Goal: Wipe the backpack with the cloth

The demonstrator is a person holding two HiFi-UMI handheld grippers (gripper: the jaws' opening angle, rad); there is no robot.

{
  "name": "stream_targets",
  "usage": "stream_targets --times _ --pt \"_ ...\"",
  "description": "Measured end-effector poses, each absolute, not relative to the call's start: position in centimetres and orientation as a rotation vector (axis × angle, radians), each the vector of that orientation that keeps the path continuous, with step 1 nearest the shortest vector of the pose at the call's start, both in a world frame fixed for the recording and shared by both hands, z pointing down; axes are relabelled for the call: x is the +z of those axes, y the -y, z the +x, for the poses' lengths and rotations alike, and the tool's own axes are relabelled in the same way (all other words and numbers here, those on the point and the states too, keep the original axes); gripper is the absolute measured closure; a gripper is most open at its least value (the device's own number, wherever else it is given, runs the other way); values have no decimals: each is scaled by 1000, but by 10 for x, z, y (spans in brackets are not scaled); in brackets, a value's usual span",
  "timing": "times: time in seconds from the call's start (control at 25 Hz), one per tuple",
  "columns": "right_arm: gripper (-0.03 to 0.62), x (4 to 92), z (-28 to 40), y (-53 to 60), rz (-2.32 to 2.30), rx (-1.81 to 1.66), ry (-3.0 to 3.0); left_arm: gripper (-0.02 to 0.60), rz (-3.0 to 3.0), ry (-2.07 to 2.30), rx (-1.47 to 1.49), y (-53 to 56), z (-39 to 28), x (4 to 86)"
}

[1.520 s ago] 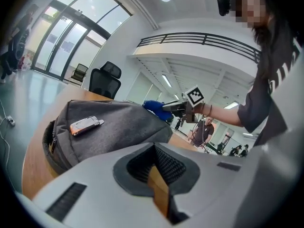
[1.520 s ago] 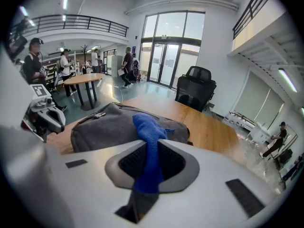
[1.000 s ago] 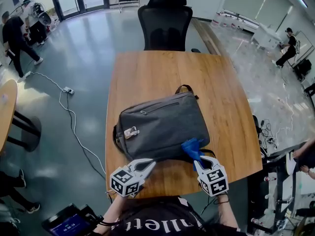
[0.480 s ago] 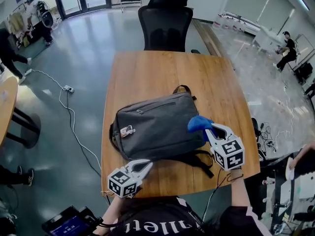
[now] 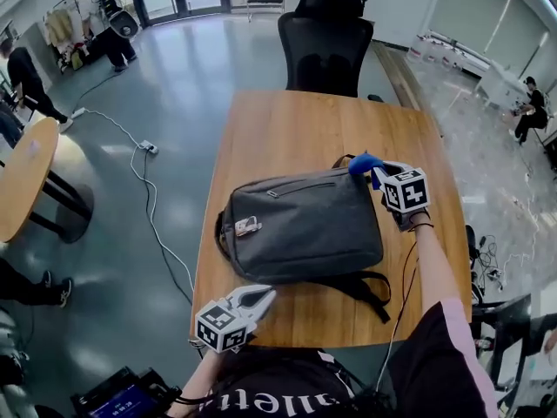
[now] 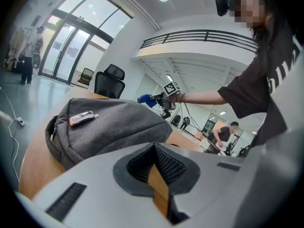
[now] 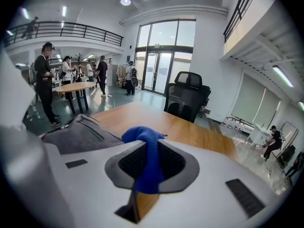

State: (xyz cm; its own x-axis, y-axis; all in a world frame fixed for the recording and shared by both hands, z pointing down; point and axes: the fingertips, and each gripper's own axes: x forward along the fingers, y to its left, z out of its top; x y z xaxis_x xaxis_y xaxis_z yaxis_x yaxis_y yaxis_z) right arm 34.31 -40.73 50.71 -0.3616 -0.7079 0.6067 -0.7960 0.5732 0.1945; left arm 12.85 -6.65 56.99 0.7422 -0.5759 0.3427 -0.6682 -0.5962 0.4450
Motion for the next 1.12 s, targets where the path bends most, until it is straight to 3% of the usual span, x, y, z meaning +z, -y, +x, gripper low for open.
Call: stream_targets --times 0.28,0.8,1.12 --pt "531 544 344 387 1069 165 2156 581 2352 1001 212 69 110 578" --pt "531 572 393 209 1043 218 2154 581 2404 884 230 61 138 570" --pt "531 584 388 126 1165 309 2164 581 2396 851 265 46 136 578"
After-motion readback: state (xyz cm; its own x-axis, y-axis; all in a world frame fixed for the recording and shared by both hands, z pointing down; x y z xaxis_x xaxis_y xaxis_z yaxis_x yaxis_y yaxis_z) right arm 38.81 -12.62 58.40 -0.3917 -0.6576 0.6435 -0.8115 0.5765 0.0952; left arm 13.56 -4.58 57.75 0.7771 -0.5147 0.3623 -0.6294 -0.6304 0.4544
